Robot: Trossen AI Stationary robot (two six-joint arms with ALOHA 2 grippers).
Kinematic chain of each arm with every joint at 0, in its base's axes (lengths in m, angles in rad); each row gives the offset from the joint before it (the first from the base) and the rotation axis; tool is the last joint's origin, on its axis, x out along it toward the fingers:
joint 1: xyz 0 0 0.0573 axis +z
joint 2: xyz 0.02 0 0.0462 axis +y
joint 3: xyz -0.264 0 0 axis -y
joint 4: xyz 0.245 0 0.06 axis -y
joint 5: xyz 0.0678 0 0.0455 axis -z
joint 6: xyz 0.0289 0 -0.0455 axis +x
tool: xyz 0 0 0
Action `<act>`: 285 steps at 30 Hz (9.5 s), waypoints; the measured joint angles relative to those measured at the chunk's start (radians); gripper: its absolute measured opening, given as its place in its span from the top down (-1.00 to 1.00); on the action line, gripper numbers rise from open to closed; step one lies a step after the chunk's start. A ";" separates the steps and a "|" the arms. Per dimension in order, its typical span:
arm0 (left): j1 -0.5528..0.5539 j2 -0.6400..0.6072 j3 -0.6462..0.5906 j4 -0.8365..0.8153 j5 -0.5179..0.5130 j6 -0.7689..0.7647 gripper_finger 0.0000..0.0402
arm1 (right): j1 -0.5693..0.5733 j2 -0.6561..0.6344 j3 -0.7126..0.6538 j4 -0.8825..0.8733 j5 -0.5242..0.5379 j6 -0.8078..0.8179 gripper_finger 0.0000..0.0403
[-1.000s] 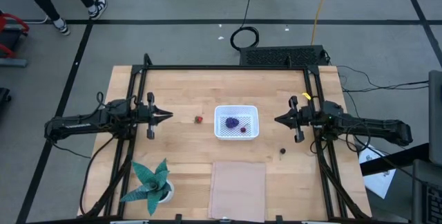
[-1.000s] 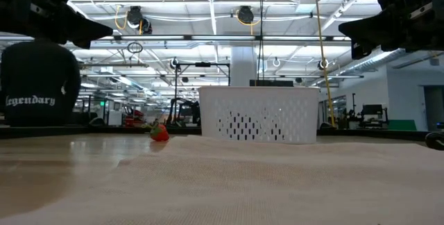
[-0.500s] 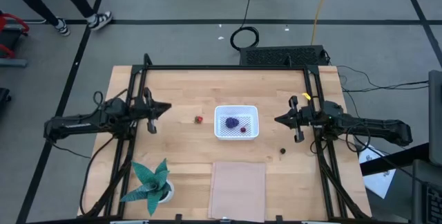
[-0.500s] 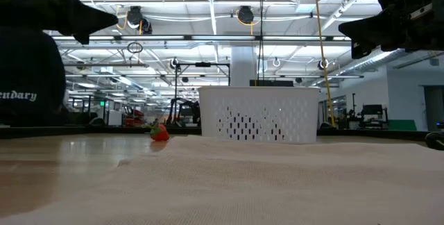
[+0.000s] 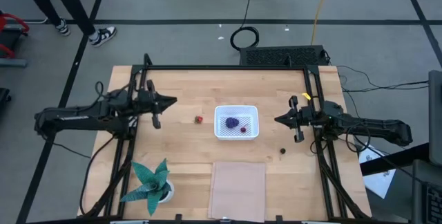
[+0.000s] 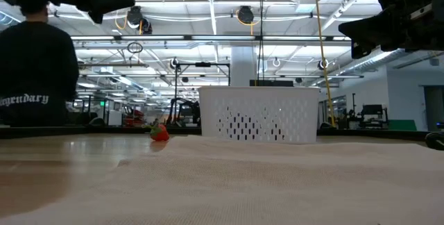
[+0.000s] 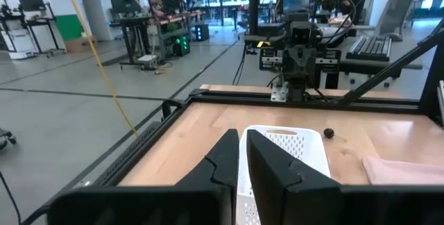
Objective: Pick and placing Produce into tupperware
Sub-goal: Put the strawberry into the white bin
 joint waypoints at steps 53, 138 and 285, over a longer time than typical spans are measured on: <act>0.000 0.928 1.175 -1.306 -0.060 -0.056 0.79 | -0.001 0.000 0.000 0.000 0.001 0.012 1.00; 0.034 1.266 1.166 -1.252 0.018 -0.076 -0.74 | -0.001 0.011 0.000 -0.001 0.001 0.020 1.00; 0.053 1.048 0.798 -0.941 -0.021 -0.028 0.36 | 0.000 0.046 0.000 0.025 0.001 0.042 1.00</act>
